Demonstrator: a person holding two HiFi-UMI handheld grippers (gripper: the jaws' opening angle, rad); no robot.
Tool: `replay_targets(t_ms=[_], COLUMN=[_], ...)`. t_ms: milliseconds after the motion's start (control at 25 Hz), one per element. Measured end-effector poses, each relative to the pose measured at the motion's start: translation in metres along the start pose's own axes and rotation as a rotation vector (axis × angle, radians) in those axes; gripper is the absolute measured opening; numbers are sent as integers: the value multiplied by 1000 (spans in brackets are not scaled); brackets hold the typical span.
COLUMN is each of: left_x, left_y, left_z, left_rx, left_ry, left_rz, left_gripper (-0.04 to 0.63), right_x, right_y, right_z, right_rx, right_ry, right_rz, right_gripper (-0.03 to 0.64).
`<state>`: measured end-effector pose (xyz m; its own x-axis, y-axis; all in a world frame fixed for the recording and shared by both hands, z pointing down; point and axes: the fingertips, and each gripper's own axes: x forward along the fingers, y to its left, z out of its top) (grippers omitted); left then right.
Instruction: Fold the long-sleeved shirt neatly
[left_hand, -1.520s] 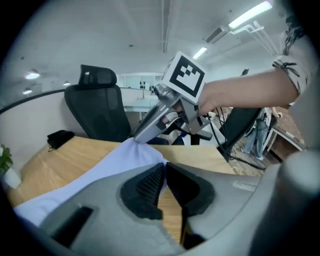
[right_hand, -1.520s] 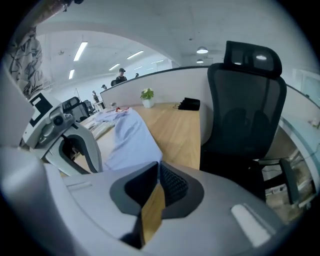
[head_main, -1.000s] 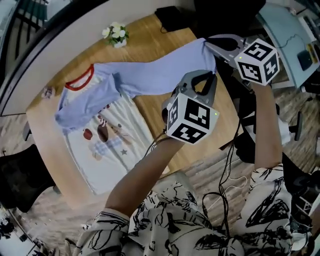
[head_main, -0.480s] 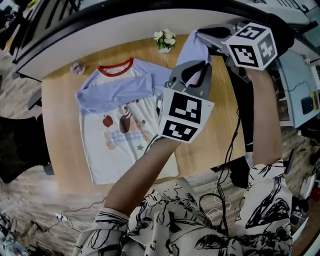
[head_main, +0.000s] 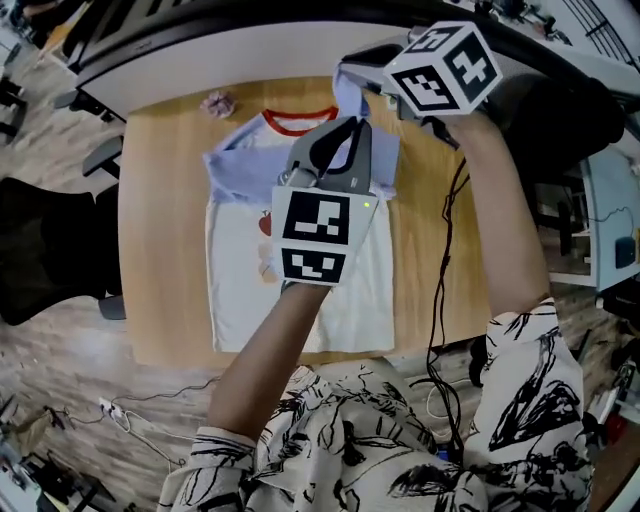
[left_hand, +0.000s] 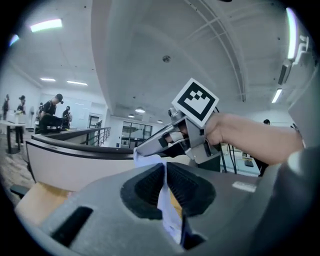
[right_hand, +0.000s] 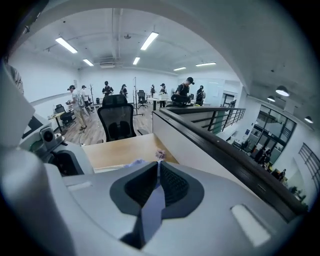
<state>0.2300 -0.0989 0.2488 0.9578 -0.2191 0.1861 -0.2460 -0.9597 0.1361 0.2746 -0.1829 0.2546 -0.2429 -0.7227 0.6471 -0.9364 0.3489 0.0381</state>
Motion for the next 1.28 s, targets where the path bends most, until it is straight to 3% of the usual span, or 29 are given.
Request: replay_targets(t_ms=[160, 360, 480, 640, 880, 1200, 1240, 1280], left_x=[-23, -42, -50, -63, -75, -92, -96, -102], left_y=[56, 118, 151, 189, 237, 271, 274, 278], left_z=[-29, -96, -147, -209, -264, -307, -312, -315], left_rx=[-28, -82, -161, -324, -525, -706, -722, -730], left_ry=[50, 137, 199, 260, 273, 245, 240, 232], left_rz=[87, 156, 210, 295, 335, 374, 396, 427], left_gripper=[28, 30, 32, 34, 34, 36, 45, 84], right_x=[61, 148, 200, 258, 326, 381, 384, 385], right_y=[26, 59, 77, 95, 114, 124, 124, 123], right_z=[14, 9, -7, -36, -52, -78, -75, -70], right_rx=[-21, -51, -77, -58, 34, 208, 263, 327], right_ry=[31, 99, 152, 217, 240, 272, 234, 184], right_rz=[67, 111, 136, 154, 176, 206, 212, 225], right_gripper=[29, 29, 29, 31, 31, 39, 66, 145])
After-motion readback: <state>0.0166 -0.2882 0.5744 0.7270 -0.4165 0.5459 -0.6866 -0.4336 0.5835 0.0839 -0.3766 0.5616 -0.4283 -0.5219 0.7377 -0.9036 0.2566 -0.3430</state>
